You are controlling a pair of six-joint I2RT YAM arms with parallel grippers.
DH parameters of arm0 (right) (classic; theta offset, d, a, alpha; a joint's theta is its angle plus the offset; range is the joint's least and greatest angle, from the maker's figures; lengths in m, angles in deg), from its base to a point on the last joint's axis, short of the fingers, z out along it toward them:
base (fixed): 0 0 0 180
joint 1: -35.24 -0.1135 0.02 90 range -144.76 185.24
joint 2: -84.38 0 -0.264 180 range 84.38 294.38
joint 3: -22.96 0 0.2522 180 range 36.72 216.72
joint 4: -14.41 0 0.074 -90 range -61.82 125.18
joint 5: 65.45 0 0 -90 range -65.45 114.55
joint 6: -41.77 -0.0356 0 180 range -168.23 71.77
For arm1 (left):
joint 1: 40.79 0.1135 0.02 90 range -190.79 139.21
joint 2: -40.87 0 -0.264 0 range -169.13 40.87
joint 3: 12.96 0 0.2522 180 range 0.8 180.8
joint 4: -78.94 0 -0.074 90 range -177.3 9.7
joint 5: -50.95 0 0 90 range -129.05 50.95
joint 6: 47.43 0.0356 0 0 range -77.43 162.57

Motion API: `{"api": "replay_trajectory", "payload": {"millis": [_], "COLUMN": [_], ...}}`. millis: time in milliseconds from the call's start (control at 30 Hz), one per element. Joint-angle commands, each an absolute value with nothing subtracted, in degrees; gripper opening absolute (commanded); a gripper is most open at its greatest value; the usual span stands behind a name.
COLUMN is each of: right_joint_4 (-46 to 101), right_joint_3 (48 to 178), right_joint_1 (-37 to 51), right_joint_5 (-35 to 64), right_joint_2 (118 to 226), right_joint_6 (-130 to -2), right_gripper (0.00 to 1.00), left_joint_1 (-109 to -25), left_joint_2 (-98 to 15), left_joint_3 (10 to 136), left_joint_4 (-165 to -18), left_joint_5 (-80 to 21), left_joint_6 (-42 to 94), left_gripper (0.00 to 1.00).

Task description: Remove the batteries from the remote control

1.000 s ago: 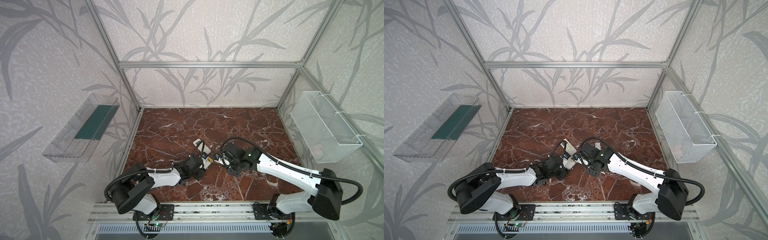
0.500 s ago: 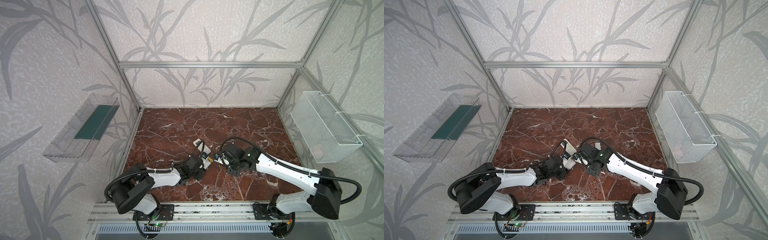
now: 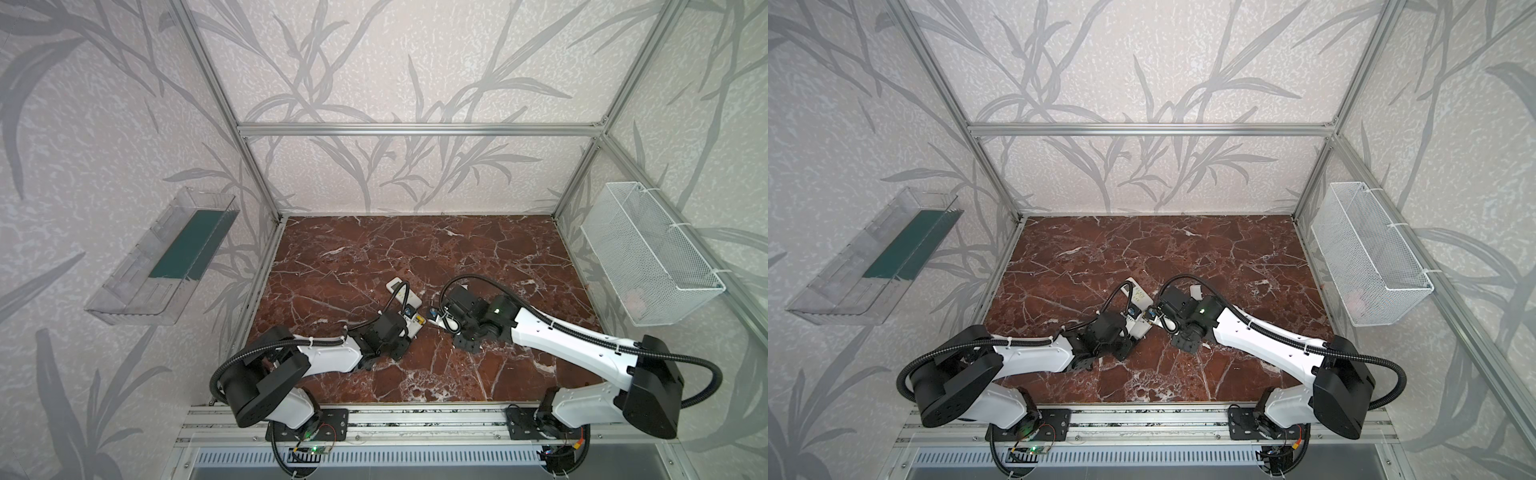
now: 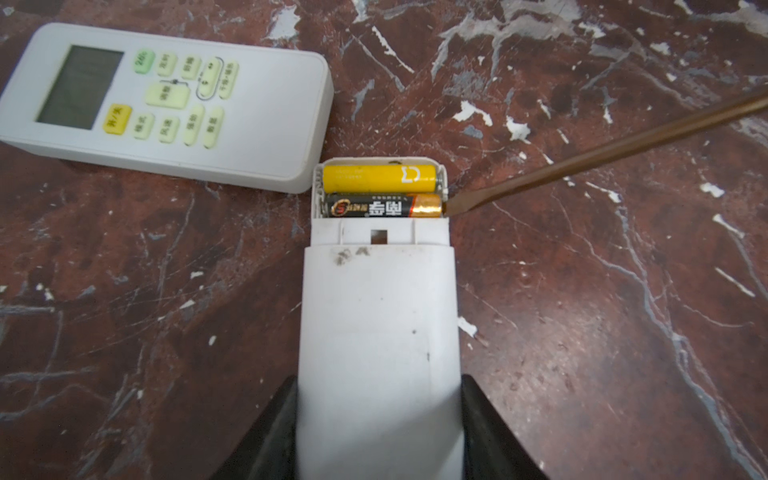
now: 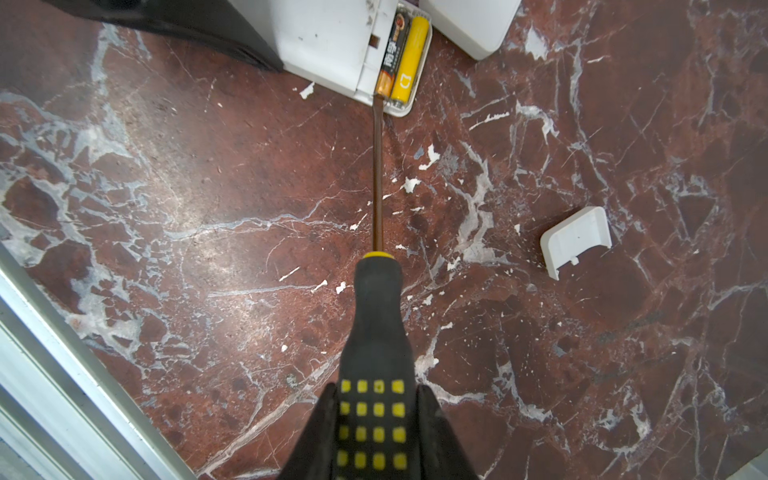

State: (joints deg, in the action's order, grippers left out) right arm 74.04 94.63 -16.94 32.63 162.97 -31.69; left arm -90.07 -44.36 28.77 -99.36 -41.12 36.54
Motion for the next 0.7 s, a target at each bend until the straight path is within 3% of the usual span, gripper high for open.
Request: {"api": "replay_trajectory", "payload": {"millis": [0,667], "right_joint_4": [68.69,54.53], "right_joint_3": [92.86,85.49], "right_joint_1": [-17.19,-17.66], "right_joint_5": [29.45,28.54], "right_joint_2": [163.13,157.09], "right_joint_6": [-33.17,-36.87], "right_gripper": [0.00,0.00], "left_joint_1": [-91.03,-91.71], "left_joint_2": [-47.90,-48.34], "left_joint_3": [26.76,26.49], "left_joint_4": [-97.22,-97.67], "left_joint_5": [-37.44,-35.97], "left_joint_6": [37.18,38.25], "left_gripper": [0.44,0.42]}}
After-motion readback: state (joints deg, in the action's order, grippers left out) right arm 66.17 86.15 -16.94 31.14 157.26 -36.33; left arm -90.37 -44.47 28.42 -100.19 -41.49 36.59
